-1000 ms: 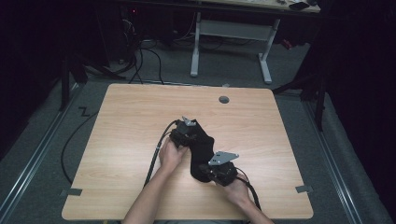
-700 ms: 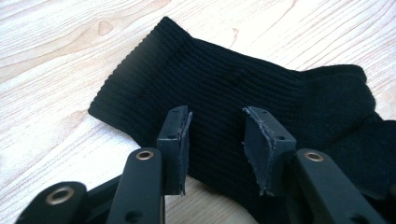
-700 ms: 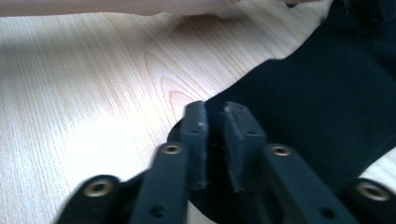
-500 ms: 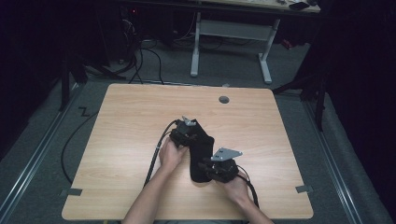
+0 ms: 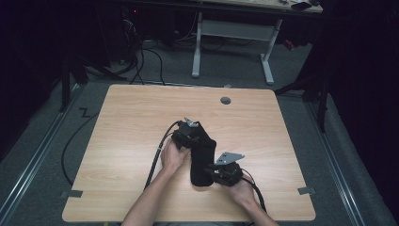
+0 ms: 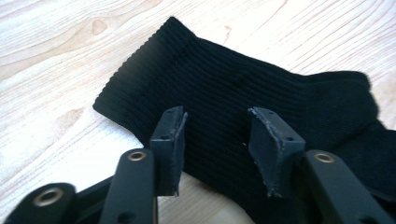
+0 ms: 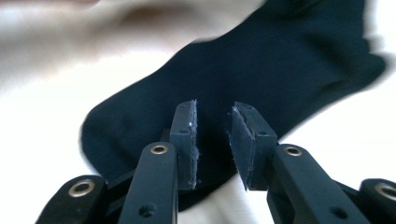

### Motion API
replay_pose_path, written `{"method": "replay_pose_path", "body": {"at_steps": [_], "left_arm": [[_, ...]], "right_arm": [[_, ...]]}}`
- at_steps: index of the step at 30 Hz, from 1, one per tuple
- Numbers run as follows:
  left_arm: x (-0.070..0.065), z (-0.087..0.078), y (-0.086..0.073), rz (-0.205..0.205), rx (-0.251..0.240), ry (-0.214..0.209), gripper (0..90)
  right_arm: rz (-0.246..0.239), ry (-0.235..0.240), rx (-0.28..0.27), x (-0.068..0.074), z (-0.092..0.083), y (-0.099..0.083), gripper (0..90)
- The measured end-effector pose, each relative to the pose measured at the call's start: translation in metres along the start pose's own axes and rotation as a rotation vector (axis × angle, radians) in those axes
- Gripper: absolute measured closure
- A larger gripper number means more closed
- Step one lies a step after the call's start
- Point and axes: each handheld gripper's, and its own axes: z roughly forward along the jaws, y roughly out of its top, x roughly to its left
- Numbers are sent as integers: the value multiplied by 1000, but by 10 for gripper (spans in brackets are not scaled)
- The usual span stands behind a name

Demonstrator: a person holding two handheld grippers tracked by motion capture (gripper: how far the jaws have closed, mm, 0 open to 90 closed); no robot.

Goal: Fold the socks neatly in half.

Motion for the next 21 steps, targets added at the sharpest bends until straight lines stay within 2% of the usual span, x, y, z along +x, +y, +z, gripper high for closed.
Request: {"method": "replay_pose_path", "body": {"at_steps": [3, 5, 10, 14, 18, 21], "left_arm": [[-5, -5, -1, 15, -15, -17, 519], [-8, -9, -3, 29, -28, -21, 511], [-12, -14, -8, 41, -41, -27, 494], [-13, -14, -12, 42, -37, -33, 488], [-16, -13, -15, 50, -31, -41, 480], [-18, -10, -17, 57, -21, -42, 473]], "right_arm": [[87, -64, -48, -19, -8, 11, 762], [125, -99, -50, -31, -7, 19, 775], [174, -145, -28, -48, 11, 29, 767], [225, -154, -19, -58, 26, 31, 747], [241, -155, 4, -66, 36, 33, 729], [234, -153, 18, -68, 43, 33, 755]]}}
